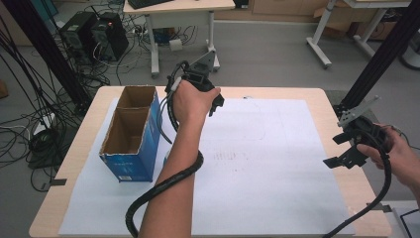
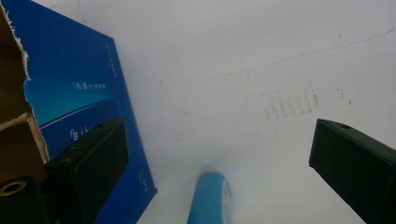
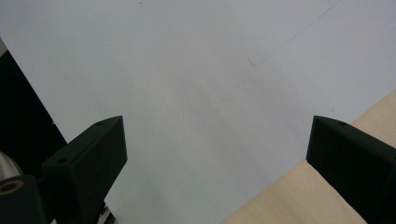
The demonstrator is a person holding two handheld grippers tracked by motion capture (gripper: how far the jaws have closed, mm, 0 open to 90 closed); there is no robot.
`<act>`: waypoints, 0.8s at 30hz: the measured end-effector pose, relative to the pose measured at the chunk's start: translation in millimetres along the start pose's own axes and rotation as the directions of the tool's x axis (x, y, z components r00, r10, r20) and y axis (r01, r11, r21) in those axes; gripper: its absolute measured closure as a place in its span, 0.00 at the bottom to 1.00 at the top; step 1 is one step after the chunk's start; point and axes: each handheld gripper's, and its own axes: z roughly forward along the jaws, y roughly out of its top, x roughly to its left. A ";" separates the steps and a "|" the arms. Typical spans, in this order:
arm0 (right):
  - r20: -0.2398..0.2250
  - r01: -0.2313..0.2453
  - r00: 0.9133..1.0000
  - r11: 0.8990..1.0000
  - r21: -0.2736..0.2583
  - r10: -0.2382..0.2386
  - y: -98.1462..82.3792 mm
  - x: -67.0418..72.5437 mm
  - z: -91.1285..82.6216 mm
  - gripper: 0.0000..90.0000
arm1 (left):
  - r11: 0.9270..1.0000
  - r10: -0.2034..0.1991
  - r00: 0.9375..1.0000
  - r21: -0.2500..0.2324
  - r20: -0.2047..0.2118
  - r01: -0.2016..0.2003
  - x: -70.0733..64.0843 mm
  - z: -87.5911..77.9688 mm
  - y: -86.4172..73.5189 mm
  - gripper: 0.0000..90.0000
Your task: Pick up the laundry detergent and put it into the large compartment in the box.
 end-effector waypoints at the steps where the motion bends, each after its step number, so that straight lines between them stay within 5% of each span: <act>1: -0.001 -0.001 1.000 1.000 0.002 0.001 0.1 -0.3 0.0 0.05 | 1.000 0.001 1.000 0.000 0.001 -0.001 0.2 -0.1 0.0 0.06; 24: 0.003 0.004 1.000 1.000 0.024 -0.004 4.2 3.8 -0.6 0.06 | 1.000 -0.015 1.000 -0.018 -0.004 0.015 3.5 -24.2 -26.0 0.06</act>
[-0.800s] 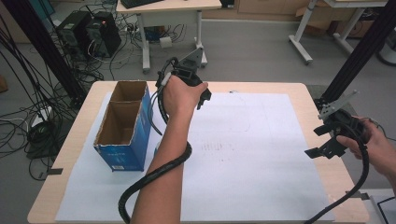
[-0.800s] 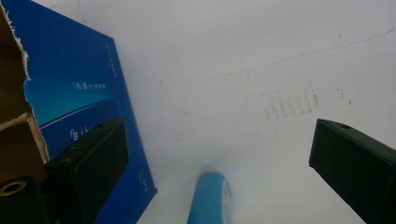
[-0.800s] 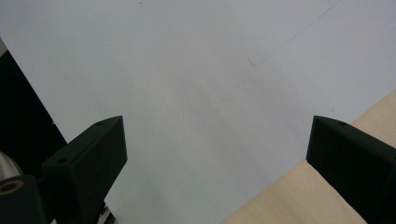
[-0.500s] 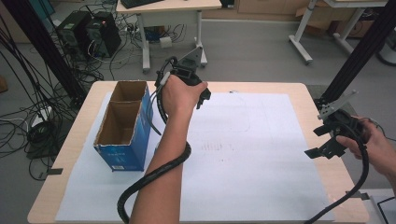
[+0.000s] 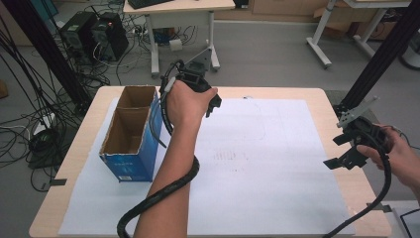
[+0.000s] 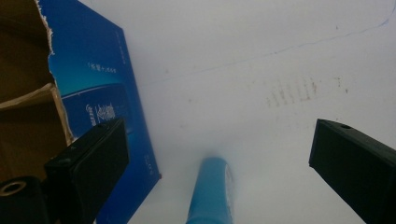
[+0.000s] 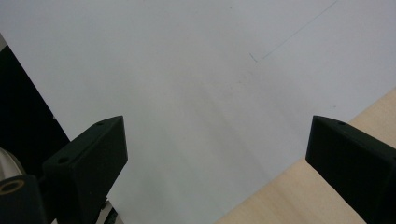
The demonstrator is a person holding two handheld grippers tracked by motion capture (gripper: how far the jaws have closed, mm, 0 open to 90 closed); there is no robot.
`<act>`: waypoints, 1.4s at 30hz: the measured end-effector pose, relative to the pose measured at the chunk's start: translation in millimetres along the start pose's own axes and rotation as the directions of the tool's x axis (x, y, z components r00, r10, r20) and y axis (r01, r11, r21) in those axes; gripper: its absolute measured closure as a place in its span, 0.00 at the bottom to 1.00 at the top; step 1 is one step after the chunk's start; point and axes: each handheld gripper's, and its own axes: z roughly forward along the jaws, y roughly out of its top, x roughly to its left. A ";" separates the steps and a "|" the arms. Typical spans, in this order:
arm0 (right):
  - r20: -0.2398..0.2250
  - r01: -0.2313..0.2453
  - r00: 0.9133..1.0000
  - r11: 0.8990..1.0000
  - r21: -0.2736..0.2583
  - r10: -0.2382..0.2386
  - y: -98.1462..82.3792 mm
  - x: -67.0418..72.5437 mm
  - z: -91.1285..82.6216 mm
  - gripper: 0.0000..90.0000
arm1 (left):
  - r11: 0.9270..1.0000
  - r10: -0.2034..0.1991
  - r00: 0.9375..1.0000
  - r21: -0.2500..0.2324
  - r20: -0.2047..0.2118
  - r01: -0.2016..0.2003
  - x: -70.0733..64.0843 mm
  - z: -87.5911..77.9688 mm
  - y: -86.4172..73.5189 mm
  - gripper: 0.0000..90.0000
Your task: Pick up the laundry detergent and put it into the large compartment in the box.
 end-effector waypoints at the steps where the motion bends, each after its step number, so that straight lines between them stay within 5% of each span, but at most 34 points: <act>1: -0.001 0.002 1.000 1.000 0.002 -0.002 0.6 1.3 -0.7 0.06 | 1.000 -0.003 1.000 -0.005 0.000 0.003 0.0 -3.3 -4.4 0.06; 23: 0.000 0.022 1.000 1.000 -0.012 -0.022 -2.4 24.6 -11.2 0.06 | 0.998 -0.063 0.998 -0.030 0.003 0.063 12.3 -30.7 -74.1 0.06; 42: 0.029 -0.017 0.999 0.999 0.029 0.016 6.1 35.3 -21.0 0.06 | 0.996 -0.088 0.996 -0.013 0.028 0.088 14.7 -20.8 -104.7 0.06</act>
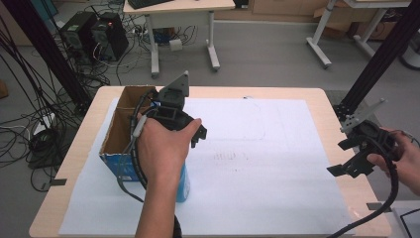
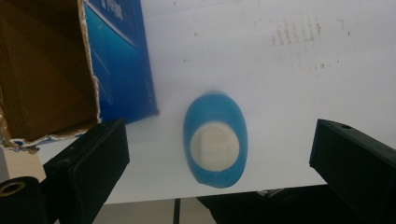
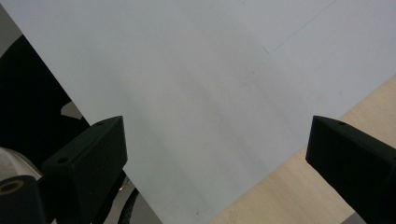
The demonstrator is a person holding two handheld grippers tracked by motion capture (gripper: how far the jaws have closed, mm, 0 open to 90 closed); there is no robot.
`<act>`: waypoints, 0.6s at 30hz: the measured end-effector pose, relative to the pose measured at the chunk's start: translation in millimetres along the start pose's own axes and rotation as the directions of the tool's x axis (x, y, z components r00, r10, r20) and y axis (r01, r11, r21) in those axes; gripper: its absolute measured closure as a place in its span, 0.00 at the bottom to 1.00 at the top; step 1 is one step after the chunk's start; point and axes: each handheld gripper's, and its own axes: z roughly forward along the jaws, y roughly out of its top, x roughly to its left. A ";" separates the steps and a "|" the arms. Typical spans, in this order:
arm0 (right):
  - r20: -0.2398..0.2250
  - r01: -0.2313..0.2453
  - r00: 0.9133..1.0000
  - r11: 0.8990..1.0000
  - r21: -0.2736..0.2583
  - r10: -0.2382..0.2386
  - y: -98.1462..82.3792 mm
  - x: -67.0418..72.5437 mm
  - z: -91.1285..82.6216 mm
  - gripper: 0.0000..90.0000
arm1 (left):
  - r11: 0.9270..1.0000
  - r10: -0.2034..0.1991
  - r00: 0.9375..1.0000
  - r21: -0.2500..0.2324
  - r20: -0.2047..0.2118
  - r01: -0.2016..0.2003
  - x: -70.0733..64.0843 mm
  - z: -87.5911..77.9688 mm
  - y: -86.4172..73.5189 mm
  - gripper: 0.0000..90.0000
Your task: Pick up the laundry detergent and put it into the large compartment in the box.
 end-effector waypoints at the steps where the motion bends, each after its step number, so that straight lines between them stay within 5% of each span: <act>1: -0.003 0.000 1.000 1.000 0.003 0.000 0.4 -0.1 -0.5 0.06 | 1.000 0.000 1.000 0.002 0.001 0.000 0.1 0.8 -0.5 0.06; 18: -0.006 -0.004 1.000 1.000 0.022 0.004 2.0 4.0 -5.6 0.06 | 1.000 -0.008 1.000 0.018 0.005 0.008 -2.1 19.2 -9.6 0.05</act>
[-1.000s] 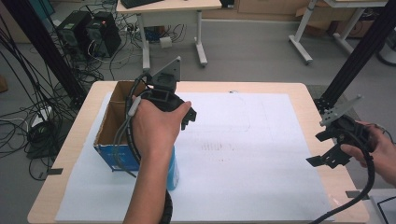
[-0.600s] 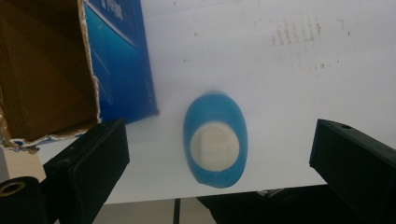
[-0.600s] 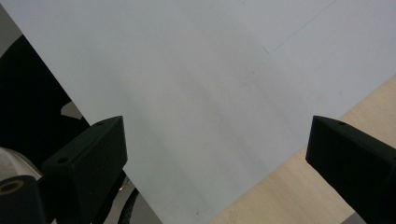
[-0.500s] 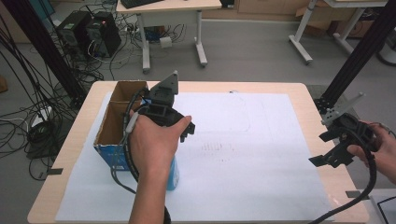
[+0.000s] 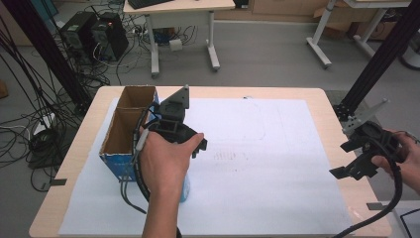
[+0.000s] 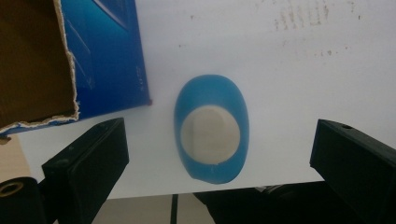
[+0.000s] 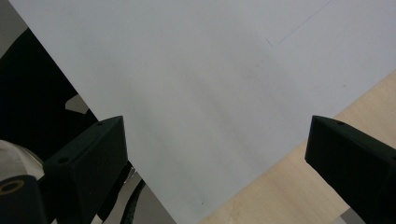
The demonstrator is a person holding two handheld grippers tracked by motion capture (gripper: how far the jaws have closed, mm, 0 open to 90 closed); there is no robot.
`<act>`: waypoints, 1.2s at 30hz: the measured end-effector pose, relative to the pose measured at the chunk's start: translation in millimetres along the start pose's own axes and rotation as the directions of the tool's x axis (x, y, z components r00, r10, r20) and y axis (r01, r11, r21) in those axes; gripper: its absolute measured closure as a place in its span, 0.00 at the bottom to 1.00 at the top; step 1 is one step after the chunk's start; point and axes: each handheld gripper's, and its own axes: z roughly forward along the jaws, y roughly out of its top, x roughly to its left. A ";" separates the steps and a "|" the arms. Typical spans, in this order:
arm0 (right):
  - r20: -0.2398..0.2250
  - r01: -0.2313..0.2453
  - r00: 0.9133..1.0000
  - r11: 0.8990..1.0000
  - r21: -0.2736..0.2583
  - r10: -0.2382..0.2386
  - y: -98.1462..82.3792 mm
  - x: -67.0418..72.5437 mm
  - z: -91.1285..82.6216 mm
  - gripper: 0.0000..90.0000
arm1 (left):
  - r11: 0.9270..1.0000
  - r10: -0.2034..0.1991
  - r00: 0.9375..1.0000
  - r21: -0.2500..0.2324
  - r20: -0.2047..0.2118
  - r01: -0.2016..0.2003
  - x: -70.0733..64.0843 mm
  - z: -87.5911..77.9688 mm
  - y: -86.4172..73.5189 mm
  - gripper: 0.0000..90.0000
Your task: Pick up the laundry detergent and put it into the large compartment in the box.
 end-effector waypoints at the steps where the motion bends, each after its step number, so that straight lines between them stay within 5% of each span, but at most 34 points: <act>1: 0.000 -0.003 1.000 1.000 0.002 0.003 0.3 0.0 0.1 0.06 | 1.000 0.001 1.000 0.002 0.001 -0.001 0.2 1.3 0.0 0.05; 36: -0.008 0.002 1.000 1.000 0.028 -0.002 6.7 -1.1 7.6 0.06 | 0.997 -0.024 1.000 0.072 0.016 0.023 5.8 49.5 4.1 0.08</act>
